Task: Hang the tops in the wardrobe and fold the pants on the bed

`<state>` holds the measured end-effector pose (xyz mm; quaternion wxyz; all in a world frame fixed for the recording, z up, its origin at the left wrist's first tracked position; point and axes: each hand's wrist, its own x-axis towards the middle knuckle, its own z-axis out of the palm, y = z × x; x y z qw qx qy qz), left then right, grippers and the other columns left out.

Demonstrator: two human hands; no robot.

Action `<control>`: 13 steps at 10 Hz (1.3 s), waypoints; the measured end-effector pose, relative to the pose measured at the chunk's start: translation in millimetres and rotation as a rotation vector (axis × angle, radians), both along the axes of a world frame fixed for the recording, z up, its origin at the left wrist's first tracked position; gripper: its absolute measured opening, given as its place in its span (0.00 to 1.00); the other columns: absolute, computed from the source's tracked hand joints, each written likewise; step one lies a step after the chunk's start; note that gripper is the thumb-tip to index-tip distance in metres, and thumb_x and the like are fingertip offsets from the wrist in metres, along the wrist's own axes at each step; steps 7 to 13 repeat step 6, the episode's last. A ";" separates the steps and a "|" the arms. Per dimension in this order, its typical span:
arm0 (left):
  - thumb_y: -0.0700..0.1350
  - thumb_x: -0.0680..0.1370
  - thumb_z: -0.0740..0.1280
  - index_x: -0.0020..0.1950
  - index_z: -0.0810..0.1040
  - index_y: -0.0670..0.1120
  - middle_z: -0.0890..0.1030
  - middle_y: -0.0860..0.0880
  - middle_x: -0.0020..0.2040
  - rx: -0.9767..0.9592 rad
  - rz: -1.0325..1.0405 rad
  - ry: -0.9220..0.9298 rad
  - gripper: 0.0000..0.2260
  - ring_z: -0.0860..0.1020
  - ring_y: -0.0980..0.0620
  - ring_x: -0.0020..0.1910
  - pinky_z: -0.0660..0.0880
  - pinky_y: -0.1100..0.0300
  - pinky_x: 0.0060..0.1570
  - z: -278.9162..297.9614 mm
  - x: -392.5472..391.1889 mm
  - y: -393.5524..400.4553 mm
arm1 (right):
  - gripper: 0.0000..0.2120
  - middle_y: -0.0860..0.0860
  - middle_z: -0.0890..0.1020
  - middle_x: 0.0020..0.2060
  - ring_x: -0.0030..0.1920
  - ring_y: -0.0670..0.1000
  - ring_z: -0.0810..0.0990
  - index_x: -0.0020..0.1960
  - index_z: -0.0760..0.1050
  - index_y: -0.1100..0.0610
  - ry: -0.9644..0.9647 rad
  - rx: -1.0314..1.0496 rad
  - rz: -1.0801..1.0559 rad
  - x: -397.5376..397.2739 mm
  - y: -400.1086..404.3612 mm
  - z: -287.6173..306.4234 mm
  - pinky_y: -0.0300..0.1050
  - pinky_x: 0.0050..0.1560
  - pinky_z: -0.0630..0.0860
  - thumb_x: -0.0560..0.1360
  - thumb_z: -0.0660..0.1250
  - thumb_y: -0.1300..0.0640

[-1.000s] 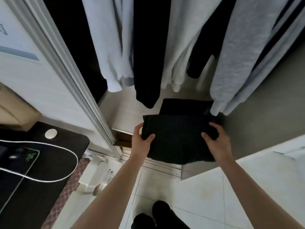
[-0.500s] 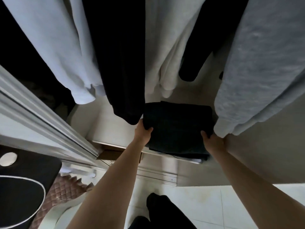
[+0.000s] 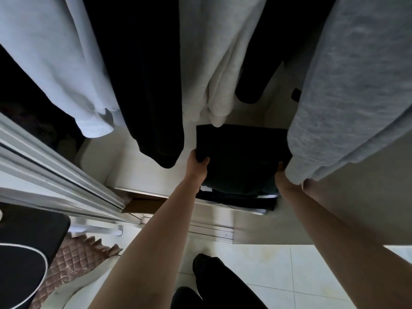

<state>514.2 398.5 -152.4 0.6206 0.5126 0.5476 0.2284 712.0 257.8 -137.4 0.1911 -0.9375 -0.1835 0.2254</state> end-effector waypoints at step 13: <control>0.44 0.83 0.61 0.77 0.60 0.50 0.71 0.46 0.72 0.170 -0.185 0.196 0.23 0.72 0.44 0.69 0.71 0.51 0.65 41.0 -81.3 -59.5 | 0.24 0.66 0.70 0.64 0.62 0.67 0.70 0.70 0.62 0.67 -0.249 0.299 0.246 -74.6 -51.9 61.7 0.57 0.63 0.68 0.76 0.61 0.66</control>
